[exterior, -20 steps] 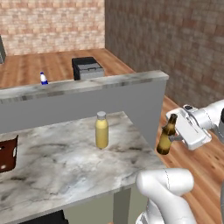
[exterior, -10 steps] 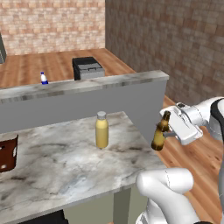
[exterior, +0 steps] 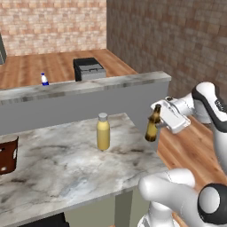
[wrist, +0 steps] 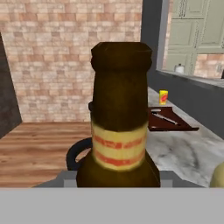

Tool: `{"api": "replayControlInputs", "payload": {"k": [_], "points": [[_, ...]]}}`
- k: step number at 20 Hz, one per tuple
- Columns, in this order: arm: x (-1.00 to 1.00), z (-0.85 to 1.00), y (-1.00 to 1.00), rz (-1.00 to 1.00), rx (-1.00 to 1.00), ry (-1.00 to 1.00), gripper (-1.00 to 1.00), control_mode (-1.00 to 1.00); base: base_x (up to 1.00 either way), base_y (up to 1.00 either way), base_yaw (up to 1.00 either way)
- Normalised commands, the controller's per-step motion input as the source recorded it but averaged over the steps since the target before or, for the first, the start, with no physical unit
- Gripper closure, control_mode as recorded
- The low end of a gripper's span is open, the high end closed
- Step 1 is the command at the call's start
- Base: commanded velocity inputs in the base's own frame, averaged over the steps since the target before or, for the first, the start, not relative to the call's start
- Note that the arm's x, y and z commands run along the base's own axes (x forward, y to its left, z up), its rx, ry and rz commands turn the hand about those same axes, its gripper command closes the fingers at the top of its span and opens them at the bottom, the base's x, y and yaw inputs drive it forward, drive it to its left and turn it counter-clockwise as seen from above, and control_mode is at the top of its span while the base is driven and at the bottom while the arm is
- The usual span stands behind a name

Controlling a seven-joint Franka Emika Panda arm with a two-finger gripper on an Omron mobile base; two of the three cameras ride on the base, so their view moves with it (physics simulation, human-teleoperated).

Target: Place the drinks on the dining counter in a tight cluster.

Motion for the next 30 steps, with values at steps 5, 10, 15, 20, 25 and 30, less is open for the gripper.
{"api": "replayControlInputs", "payload": {"k": [5,10,15,20,25,30], "points": [[0.46,-0.37,0.06,-0.06,-0.02,0.0,1.0,-1.0,0.0,0.0,0.0],[0.35,-0.54,0.17,-0.07,0.0,0.0,1.0,-1.0,0.0,0.0,0.0],[0.24,-0.5,0.25,-0.05,0.0,0.0,1.0,-1.0,0.0,0.0,0.0],[0.14,-0.27,0.23,-0.04,0.0,0.0,1.0,-1.0,0.0,0.0,0.0],[0.19,-0.06,0.18,-0.04,-0.03,0.0,1.0,-1.0,0.0,0.0,0.0],[0.26,0.0,0.08,-0.03,-0.02,0.0,1.0,-1.0,0.0,0.0,0.0]]}}
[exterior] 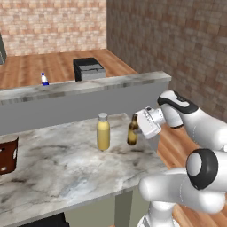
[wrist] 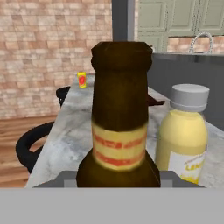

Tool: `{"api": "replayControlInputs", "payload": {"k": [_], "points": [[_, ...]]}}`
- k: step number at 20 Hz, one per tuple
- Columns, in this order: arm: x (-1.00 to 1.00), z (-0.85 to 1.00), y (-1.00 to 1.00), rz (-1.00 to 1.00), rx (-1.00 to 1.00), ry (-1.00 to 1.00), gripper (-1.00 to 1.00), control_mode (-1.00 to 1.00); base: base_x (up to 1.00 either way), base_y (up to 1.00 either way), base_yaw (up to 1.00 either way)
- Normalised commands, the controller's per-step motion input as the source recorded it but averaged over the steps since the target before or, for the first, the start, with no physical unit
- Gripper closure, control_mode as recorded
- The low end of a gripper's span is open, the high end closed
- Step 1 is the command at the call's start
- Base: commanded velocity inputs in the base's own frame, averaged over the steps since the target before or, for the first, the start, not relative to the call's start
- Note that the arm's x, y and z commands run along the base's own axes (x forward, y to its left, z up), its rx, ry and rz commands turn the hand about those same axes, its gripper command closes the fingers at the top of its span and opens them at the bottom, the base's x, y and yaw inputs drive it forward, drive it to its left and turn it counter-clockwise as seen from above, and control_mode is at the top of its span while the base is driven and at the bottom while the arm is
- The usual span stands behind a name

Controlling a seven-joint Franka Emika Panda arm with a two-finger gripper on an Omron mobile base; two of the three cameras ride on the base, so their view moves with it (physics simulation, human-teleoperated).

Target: Place the drinks on the dining counter in a tight cluster.

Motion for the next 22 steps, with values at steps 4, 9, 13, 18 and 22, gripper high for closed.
{"api": "replayControlInputs", "payload": {"k": [4,9,13,18,22], "points": [[0.31,0.0,0.15,-0.02,-0.05,0.0,1.0,-1.0,0.0,0.0,0.0],[0.18,0.0,0.0,0.0,0.0,0.0,1.0,-1.0,0.0,0.0,0.0],[0.11,0.0,0.0,0.0,0.0,0.0,1.0,-1.0,0.0,0.0,0.0],[0.05,-0.06,0.0,0.0,0.0,0.0,1.0,-1.0,0.0,0.0,0.0],[0.0,-0.15,0.07,0.0,0.0,0.0,1.0,-1.0,0.0,0.0,0.0]]}}
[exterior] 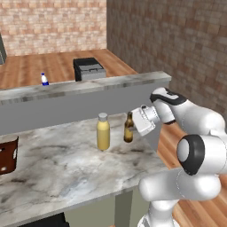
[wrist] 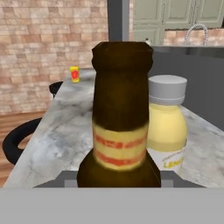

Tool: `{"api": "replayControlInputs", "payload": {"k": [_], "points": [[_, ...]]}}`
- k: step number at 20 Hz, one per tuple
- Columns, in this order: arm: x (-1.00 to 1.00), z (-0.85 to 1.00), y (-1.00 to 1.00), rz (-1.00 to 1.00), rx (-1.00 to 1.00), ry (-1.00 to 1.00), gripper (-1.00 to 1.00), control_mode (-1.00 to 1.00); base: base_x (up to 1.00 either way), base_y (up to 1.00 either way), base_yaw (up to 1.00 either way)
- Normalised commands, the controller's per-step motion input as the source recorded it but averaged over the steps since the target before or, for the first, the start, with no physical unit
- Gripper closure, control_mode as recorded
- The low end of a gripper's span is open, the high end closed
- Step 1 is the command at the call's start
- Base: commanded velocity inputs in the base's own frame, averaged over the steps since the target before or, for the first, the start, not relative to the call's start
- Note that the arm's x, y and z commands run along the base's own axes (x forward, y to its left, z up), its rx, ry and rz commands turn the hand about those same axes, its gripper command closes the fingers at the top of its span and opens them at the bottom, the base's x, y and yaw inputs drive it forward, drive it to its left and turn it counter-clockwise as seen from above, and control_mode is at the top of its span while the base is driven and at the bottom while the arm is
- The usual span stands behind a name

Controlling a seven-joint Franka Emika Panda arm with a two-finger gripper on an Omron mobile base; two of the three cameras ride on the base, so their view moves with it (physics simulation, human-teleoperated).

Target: Place the drinks on the dining counter in a tight cluster.

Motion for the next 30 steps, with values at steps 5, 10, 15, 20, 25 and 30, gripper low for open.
{"api": "replayControlInputs", "payload": {"k": [5,10,15,20,25,30], "points": [[0.0,-0.03,0.09,0.0,-0.01,0.0,1.0,-1.0,0.0,0.0,0.0],[-0.01,-0.01,0.16,0.0,-0.01,-0.01,1.0,-1.0,0.0,0.0,0.0],[0.0,-0.02,0.14,0.0,-0.01,-0.01,1.0,-1.0,0.0,0.0,0.0],[0.0,-0.02,0.07,0.0,0.0,-0.01,1.0,-1.0,0.0,0.0,0.0],[-0.01,-0.09,0.0,0.0,0.0,0.0,1.0,-1.0,0.0,0.0,0.0],[0.0,-0.14,0.0,-0.02,0.0,0.0,1.0,-1.0,0.0,0.0,0.0]]}}
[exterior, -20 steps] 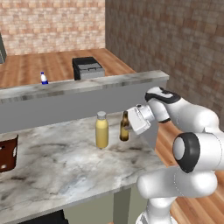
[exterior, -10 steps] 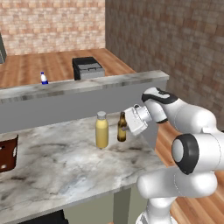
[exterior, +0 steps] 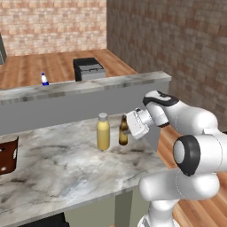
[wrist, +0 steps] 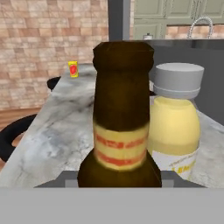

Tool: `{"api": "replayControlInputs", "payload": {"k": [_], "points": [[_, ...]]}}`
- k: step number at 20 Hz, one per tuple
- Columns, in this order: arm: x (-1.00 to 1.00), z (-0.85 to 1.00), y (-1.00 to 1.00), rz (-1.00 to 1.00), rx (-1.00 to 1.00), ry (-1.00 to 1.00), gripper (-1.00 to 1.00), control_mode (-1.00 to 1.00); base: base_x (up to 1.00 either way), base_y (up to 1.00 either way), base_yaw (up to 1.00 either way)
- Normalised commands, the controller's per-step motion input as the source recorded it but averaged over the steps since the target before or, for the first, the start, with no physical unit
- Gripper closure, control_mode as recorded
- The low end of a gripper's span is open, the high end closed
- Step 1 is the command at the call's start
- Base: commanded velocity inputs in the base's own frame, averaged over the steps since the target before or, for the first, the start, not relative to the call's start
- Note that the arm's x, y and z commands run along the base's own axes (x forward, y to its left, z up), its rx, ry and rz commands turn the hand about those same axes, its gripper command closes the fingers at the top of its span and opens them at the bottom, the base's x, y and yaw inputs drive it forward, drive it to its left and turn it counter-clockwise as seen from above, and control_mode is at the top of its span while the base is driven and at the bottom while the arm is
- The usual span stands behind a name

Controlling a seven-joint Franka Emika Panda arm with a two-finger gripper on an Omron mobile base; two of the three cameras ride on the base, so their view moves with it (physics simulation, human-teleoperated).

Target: Place the drinks on the dining counter in a tight cluster.

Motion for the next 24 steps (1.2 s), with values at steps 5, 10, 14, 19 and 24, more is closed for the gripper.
{"api": "replayControlInputs", "payload": {"k": [5,10,14,19,24], "points": [[0.0,-0.24,0.0,-0.03,0.0,0.0,1.0,-1.0,0.0,0.0,0.0],[0.0,-0.32,0.0,-0.02,0.0,0.0,1.0,-1.0,0.0,0.0,0.0],[0.0,-0.16,0.0,-0.01,0.0,-0.01,1.0,-1.0,0.0,0.0,0.0],[0.17,0.04,0.0,0.0,-0.02,0.0,1.0,-1.0,0.0,0.0,0.0],[0.36,0.01,0.0,0.0,-0.03,0.0,1.0,-1.0,0.0,0.0,0.0]]}}
